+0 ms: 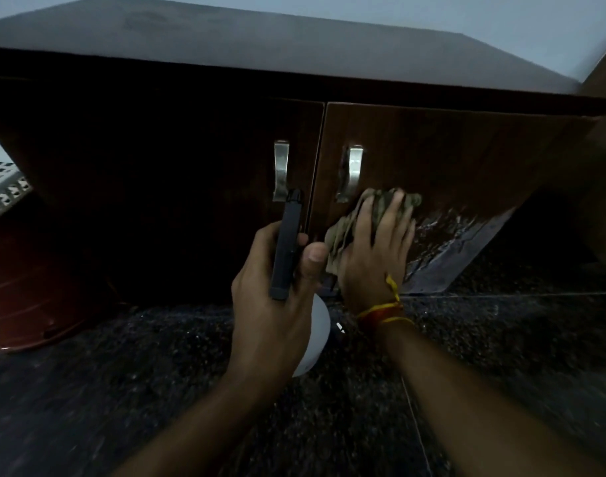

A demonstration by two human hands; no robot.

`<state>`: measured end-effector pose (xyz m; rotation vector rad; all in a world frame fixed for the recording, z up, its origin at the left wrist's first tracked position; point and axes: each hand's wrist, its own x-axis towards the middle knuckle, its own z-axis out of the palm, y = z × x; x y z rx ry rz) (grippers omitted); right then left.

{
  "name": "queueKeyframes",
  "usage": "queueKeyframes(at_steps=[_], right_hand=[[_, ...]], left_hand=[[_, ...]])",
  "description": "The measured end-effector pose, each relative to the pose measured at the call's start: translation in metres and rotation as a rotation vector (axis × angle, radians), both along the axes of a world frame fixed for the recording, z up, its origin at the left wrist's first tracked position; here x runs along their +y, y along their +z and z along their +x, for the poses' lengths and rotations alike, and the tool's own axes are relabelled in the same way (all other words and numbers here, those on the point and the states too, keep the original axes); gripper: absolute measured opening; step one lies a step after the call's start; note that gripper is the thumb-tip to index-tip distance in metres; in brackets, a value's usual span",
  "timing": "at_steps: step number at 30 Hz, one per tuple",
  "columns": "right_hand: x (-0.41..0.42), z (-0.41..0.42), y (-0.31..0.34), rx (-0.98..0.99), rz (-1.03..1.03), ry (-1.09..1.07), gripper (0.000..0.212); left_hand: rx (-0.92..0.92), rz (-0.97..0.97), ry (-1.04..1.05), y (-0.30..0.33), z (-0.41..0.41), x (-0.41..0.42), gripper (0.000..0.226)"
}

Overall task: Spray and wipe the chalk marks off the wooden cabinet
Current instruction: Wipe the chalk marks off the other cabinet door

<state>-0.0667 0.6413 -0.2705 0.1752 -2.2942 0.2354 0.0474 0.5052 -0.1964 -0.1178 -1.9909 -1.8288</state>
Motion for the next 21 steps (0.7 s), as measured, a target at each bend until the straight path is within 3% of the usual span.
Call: queueKeyframes(at_steps=[3, 9, 13, 16, 21], right_hand=[[-0.012, -0.001, 0.011, 0.02, -0.063, 0.023, 0.067], [-0.001, 0.007, -0.044, -0.059, 0.122, 0.111, 0.061], [0.003, 0.005, -0.033, -0.006, 0.16, 0.087, 0.067], [-0.007, 0.001, -0.012, 0.002, 0.011, 0.074, 0.061], [-0.032, 0.016, -0.024, -0.154, -0.224, 0.047, 0.068]], left_hand=[[-0.024, -0.004, -0.007, 0.0, 0.001, 0.002, 0.053], [-0.046, -0.007, 0.004, -0.005, -0.001, 0.002, 0.052], [-0.066, -0.009, 0.016, -0.009, -0.002, -0.002, 0.05], [-0.076, 0.002, 0.044, -0.012, -0.007, -0.003, 0.044], [-0.083, 0.011, 0.103, -0.011, -0.012, -0.006, 0.034]])
